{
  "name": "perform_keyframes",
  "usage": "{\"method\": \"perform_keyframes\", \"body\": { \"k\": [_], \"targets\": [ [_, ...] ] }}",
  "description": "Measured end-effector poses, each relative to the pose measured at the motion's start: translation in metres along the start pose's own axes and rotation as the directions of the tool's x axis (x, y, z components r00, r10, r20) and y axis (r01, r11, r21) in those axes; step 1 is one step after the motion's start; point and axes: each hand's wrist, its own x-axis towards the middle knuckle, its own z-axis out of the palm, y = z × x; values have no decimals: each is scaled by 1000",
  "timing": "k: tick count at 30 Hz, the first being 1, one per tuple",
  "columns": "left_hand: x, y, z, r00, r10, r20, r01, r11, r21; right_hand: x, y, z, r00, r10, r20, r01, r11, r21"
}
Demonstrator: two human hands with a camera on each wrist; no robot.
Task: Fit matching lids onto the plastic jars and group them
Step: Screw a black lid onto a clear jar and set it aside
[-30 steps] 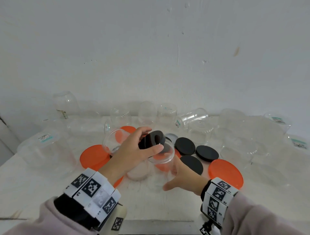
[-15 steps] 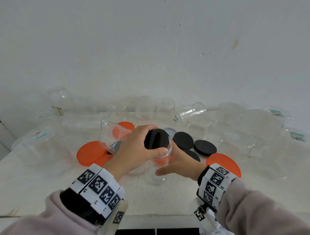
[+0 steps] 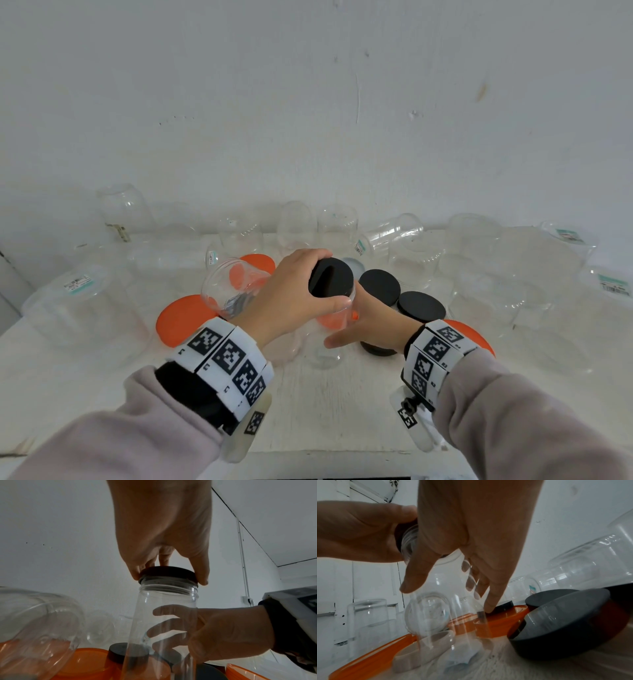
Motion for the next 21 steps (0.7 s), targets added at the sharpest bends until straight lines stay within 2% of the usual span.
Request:
{"method": "perform_keyframes", "body": {
  "k": [6,12,16,19,21],
  "targets": [
    [6,2,2,999,10,38,-11,999,34,2,2,-3,1000,22,13,-22,999,-23],
    [6,-3,4,999,-3,46,4,1000,-28,1,1,-7,997,78,29,-74,991,-108],
    [-4,-19,12,1000,-25,16,28,974,-225,-6,-11,-30,983,142,116,-134,988,-77],
    [-13,-32,20,994,-99,39,107,916,-386,-9,-38,-48,991,113,65,-113,994,-7],
    [-15,-37,27,985,-154,73,170,870,-464,-6,-59,-55,997,73,30,-73,997,-27]
  ]
}}
